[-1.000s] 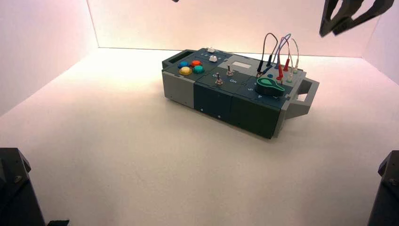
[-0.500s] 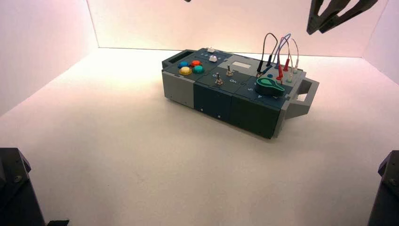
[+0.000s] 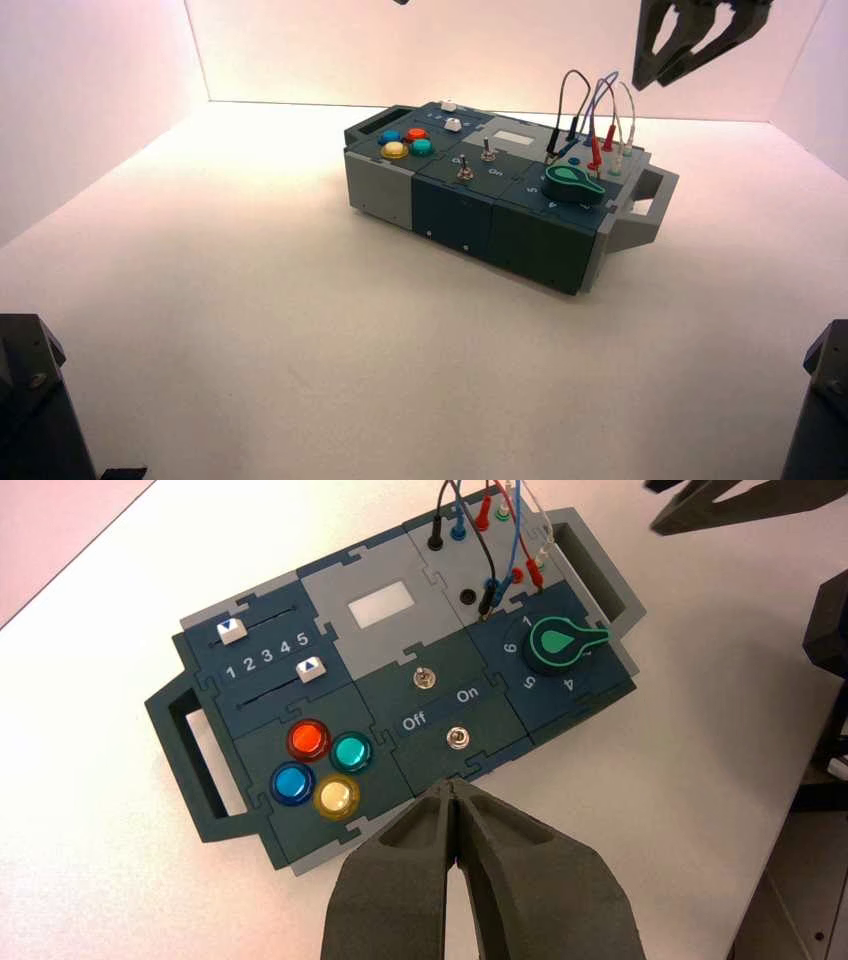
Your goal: Insert the red wire.
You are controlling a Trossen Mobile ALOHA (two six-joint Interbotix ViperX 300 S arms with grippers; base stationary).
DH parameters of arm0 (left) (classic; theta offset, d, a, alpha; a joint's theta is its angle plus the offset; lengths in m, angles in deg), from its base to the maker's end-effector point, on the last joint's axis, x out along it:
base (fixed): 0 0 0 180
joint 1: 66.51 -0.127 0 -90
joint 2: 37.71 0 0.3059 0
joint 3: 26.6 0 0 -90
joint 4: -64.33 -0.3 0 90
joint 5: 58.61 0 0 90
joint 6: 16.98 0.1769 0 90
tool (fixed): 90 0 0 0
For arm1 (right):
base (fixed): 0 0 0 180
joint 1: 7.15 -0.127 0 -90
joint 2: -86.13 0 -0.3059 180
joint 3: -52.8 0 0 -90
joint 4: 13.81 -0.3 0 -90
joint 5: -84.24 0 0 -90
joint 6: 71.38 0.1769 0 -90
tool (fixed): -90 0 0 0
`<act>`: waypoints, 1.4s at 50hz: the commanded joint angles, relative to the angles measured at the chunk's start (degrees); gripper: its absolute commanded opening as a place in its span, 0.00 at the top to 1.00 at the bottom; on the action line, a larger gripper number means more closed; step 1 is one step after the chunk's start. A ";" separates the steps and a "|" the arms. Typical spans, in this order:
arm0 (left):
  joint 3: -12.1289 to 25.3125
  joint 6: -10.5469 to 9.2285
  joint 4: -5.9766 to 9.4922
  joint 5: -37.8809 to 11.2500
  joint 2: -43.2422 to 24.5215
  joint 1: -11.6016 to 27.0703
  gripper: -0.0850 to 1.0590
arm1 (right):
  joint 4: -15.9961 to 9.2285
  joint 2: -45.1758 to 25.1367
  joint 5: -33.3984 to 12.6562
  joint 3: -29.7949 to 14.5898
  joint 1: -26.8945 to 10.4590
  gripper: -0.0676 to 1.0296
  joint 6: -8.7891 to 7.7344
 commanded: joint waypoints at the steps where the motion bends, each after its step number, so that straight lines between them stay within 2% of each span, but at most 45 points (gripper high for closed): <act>1: 1.14 0.18 0.35 0.18 0.53 0.18 0.95 | -0.53 -1.67 0.35 -2.55 -0.35 0.57 -1.32; 9: 1.05 0.18 0.35 0.09 0.53 0.09 0.95 | -1.49 -4.92 0.26 -3.78 -0.79 0.57 -2.81; 12: 1.14 0.09 0.35 0.09 0.53 0.18 0.95 | -1.49 -5.36 0.26 -3.96 -0.88 0.57 -2.99; 14: 1.14 0.18 0.35 0.09 0.44 0.18 0.95 | -1.67 -7.03 0.26 -4.66 -0.88 0.57 -3.78; 23: 1.23 0.18 0.35 0.00 0.44 0.18 0.95 | -1.67 -10.81 0.53 -6.06 -0.88 0.57 -5.27; 37: 1.32 0.18 0.26 -0.09 0.44 0.09 0.95 | -1.23 -15.29 1.14 -8.53 -0.88 0.57 -5.36; 54: 1.32 0.26 0.26 -0.88 0.88 0.09 0.95 | 0.62 -20.57 1.23 -10.99 -0.18 0.57 -5.36; 70: 1.41 0.26 0.26 -0.97 1.14 0.09 0.95 | 1.23 -23.47 1.05 -13.01 -0.09 0.57 -5.36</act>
